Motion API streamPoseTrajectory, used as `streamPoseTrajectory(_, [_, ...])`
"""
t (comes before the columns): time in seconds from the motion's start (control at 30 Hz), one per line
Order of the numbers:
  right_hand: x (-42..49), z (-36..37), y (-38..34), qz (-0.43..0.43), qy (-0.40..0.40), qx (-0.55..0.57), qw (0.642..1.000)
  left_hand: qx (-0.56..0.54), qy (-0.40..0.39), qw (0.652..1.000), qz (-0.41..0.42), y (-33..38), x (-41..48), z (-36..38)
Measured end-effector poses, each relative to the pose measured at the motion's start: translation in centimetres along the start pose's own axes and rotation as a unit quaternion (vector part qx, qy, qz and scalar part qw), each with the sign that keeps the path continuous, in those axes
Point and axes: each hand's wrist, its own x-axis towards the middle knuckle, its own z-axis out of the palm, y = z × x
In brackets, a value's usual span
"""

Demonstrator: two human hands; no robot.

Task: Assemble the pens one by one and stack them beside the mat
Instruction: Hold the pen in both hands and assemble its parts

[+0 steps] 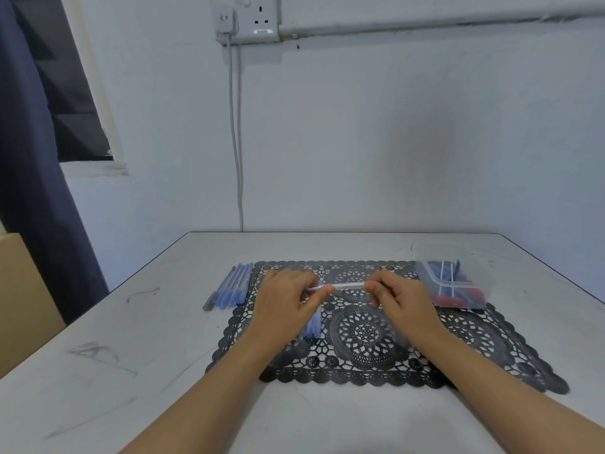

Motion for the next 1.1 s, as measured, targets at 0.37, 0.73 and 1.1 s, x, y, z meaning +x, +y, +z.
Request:
streamPoseTrajectory(0.37, [-0.2, -0.5, -0.7, -0.033, 0.025, 0.029, 0.999, -0.029, -0.041, 0.998, -0.037, 0.2, 0.0, -0.4])
streamPoseTrajectory(0.73, [-0.4, 0.2, -1.2, 0.006, 0.001, 0.056, 0.998, -0.033, -0.012, 0.998, -0.06, -0.5, 0.1, -0.5])
streamPoseTrajectory(1.1, [-0.3, 0.1, -1.7, 0.113, -0.036, 0.163, 0.979, -0.009, -0.008, 1.0, -0.011, -0.2, 0.3, -0.7])
